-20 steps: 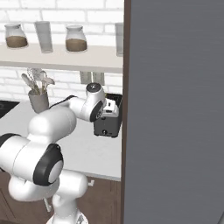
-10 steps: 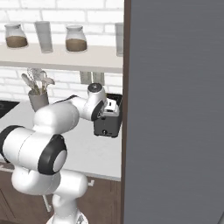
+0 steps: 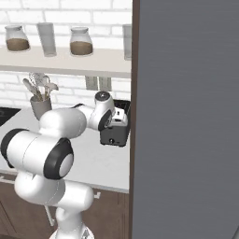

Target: Start the toaster. Once the lever pops up, take the bread to the plate on the dining counter.

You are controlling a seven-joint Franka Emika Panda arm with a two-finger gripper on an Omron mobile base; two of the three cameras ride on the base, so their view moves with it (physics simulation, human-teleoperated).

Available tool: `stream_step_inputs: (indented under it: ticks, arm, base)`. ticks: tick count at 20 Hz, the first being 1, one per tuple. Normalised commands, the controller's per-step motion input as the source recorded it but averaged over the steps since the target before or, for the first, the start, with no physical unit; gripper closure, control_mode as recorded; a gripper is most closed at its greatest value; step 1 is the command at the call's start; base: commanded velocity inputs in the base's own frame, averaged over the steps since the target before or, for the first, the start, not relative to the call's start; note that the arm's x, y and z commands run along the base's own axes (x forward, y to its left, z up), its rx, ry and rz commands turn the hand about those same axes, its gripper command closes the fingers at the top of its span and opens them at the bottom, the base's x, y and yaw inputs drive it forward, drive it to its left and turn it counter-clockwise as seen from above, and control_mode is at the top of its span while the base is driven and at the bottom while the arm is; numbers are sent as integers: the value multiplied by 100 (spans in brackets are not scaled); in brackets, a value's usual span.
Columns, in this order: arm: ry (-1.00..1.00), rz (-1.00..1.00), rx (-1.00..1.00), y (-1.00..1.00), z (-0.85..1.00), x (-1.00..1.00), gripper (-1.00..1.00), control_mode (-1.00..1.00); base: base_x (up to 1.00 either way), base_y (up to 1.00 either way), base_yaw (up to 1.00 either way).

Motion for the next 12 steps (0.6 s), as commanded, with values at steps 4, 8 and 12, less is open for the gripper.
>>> stream_step_inputs:
  ticks: [4,8,12]
  arm:
    - [0,0,0,0,-24,3,100,-100]
    - [0,0,0,0,-28,3,100,-100]
    - [0,0,0,0,-34,1,100,-100]
  base:
    - [0,0,0]
    - [0,0,0]
    - [0,0,0]
